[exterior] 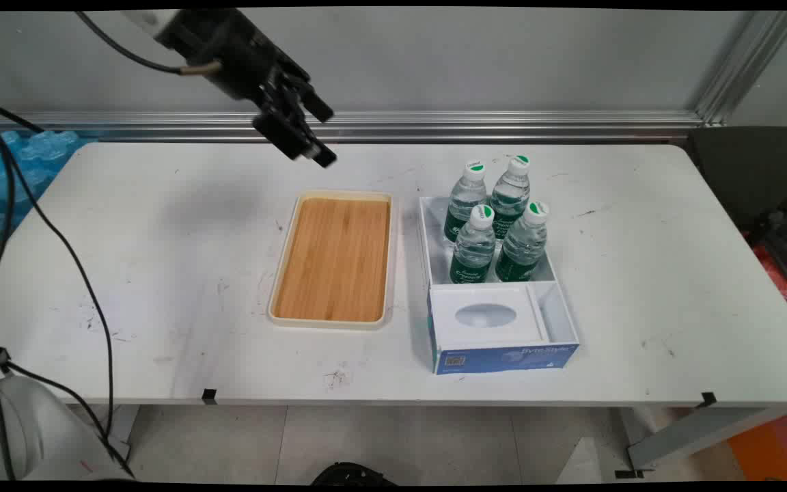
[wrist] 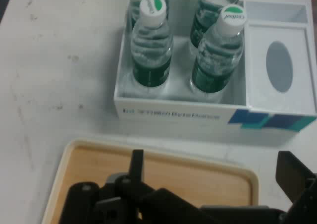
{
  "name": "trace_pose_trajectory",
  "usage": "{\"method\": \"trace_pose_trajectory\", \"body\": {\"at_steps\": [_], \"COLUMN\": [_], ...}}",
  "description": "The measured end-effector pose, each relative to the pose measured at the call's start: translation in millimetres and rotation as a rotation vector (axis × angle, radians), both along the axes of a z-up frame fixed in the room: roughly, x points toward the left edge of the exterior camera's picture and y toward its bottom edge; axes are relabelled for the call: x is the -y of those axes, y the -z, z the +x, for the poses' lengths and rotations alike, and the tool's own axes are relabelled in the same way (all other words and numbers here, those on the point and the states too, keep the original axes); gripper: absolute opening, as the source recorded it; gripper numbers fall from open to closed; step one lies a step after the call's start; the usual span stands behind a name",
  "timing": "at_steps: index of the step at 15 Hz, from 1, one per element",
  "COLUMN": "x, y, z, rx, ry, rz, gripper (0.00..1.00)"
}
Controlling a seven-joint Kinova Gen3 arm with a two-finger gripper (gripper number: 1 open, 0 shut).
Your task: Pick up the green bottle from the white box
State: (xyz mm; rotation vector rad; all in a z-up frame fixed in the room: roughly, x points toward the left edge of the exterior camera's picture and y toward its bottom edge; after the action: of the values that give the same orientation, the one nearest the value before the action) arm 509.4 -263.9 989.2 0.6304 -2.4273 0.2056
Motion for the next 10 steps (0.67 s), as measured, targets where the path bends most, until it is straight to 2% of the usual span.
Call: {"method": "trace_pose_trajectory", "body": {"at_steps": [6,10], "x": [17.6,27.0], "y": [36.7,60.7], "z": [-47.8,-69.5], "rx": [-0.016,-0.015], "ry": [0.008,0.015], "rz": [0.014,0.023], "gripper": [1.0,1.0]}}
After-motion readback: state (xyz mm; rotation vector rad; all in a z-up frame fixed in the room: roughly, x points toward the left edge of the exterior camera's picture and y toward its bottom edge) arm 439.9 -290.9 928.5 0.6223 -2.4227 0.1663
